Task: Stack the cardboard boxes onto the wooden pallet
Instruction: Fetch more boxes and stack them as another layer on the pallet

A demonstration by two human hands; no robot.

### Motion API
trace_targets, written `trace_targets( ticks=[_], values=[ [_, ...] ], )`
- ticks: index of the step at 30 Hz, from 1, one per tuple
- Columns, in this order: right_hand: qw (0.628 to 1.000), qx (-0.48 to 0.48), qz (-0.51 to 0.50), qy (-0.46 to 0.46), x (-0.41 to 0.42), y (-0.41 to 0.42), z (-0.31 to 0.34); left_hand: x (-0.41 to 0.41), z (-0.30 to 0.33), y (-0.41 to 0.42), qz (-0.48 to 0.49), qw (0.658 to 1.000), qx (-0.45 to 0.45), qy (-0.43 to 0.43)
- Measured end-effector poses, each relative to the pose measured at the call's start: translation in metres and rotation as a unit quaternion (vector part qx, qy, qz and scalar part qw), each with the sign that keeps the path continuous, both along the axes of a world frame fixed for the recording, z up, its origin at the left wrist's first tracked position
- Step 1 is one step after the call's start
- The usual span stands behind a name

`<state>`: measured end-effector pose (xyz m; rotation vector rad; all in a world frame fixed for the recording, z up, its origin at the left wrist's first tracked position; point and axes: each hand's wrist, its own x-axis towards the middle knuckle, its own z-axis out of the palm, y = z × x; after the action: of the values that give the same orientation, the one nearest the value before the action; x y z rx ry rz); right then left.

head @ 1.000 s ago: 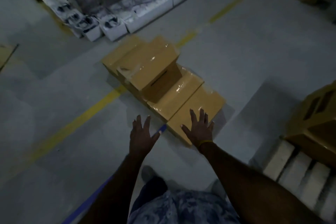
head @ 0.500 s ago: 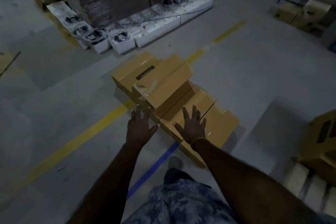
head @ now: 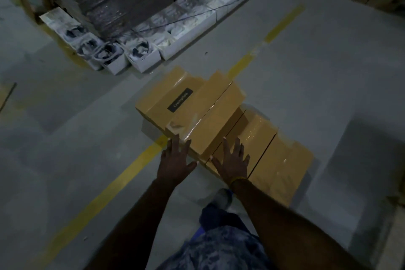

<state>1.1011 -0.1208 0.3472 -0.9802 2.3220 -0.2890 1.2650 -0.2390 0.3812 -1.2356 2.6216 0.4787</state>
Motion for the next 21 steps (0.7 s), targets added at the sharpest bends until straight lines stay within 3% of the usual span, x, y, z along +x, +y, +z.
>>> trace_targets(
  ticks=[13, 21],
  values=[
    [0.99, -0.036, -0.126, -0.05, -0.079, -0.13, -0.018, -0.111, -0.015, -0.157, -0.099, 0.993, 0.009, -0.055],
    [0.98, -0.013, -0.196, -0.042, -0.094, -0.197, -0.085, -0.171, -0.08, -0.245, -0.201, 0.975, -0.002, -0.098]
  ],
)
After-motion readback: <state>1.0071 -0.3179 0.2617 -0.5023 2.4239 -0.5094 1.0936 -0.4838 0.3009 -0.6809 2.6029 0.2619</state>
